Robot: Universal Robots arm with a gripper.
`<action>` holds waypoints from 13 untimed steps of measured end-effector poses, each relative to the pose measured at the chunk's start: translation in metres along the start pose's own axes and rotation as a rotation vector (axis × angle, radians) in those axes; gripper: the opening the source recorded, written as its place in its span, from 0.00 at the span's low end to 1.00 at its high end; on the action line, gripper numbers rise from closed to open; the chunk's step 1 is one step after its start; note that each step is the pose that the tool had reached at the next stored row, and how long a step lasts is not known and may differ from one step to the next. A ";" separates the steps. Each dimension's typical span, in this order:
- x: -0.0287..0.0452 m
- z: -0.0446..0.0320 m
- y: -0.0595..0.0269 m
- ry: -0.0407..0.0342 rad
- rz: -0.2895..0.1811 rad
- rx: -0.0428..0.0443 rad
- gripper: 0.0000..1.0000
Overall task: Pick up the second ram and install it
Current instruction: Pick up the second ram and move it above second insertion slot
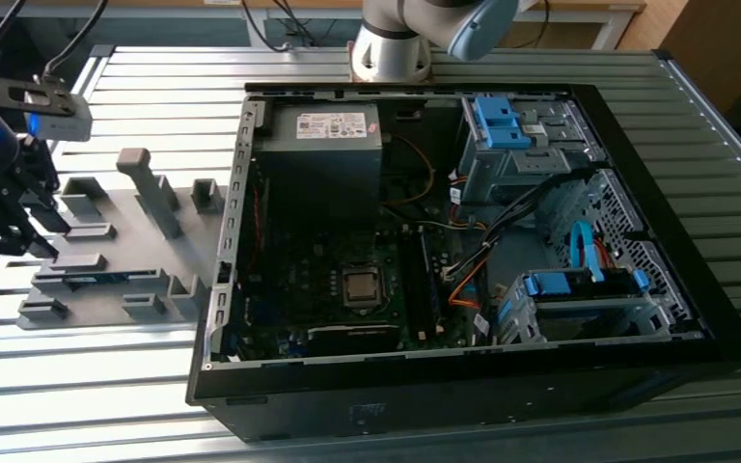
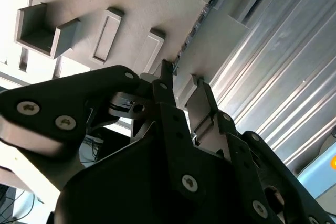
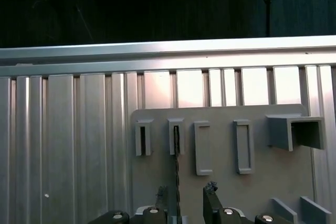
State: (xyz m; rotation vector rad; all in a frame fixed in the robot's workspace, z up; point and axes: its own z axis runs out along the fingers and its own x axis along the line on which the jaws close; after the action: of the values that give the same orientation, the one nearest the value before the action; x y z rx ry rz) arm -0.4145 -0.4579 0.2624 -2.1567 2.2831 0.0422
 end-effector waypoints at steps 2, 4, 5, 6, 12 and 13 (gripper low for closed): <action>0.0000 0.0028 0.0000 -0.0002 0.000 0.0033 0.39; 0.0001 0.0055 -0.0001 -0.0003 0.000 0.0063 0.37; 0.0002 0.0070 -0.0001 -0.0005 0.000 0.0074 0.31; 0.0003 0.0084 -0.0001 -0.0004 0.000 0.0081 0.31; 0.0034 0.0258 -0.0006 -0.0006 -0.007 0.0120 0.31; 0.0035 0.0274 -0.0007 -0.0006 -0.008 0.0121 0.31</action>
State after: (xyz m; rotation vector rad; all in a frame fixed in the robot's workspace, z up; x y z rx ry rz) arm -0.4145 -0.4608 0.2349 -2.1593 2.2686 0.0289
